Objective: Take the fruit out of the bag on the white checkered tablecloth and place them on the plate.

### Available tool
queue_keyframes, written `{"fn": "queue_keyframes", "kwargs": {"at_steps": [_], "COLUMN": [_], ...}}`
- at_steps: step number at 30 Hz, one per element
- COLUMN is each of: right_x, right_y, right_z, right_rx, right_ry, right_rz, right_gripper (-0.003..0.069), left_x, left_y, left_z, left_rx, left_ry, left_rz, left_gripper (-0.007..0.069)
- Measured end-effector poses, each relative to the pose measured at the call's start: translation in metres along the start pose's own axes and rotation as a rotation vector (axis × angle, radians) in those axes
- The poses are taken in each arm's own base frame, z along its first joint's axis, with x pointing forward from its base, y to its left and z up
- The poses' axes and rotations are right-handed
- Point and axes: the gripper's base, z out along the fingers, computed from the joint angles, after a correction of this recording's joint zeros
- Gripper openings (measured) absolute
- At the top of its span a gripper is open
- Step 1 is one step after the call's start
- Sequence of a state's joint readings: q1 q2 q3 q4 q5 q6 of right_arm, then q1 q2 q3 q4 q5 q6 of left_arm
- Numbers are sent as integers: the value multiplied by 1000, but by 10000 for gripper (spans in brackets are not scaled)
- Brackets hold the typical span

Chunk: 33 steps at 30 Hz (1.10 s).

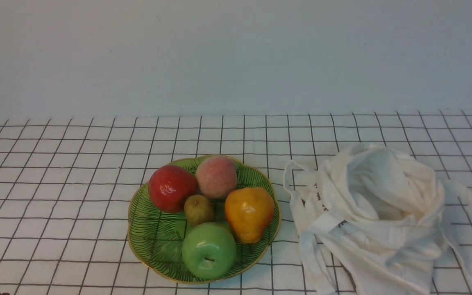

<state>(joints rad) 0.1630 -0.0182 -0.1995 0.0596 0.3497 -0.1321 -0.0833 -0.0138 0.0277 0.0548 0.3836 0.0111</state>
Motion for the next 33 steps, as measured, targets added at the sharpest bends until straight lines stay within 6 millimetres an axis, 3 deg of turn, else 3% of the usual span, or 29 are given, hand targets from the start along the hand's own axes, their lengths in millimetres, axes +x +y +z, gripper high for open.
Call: {"fn": "queue_keyframes", "kwargs": {"at_steps": [4,5,6,33], "right_x": [60,62,77,78], "right_y": [-3,-3,-3,-3], "right_z": [9,9,9,9], "right_rx": [125,124,141,138], "right_ry": [202,211,278,279], "right_rz": [-71,-70,-69,-32], "right_gripper": [-13,-13,-13,-13], "left_x": [0,0,0,0], "left_y": [0,0,0,0], "left_z": [0,0,0,0], "left_rx": [0,0,0,0], "left_ry": [0,0,1,1], "left_rz": [0,0,0,0], "left_gripper": [-8,-8,-8,-8]}}
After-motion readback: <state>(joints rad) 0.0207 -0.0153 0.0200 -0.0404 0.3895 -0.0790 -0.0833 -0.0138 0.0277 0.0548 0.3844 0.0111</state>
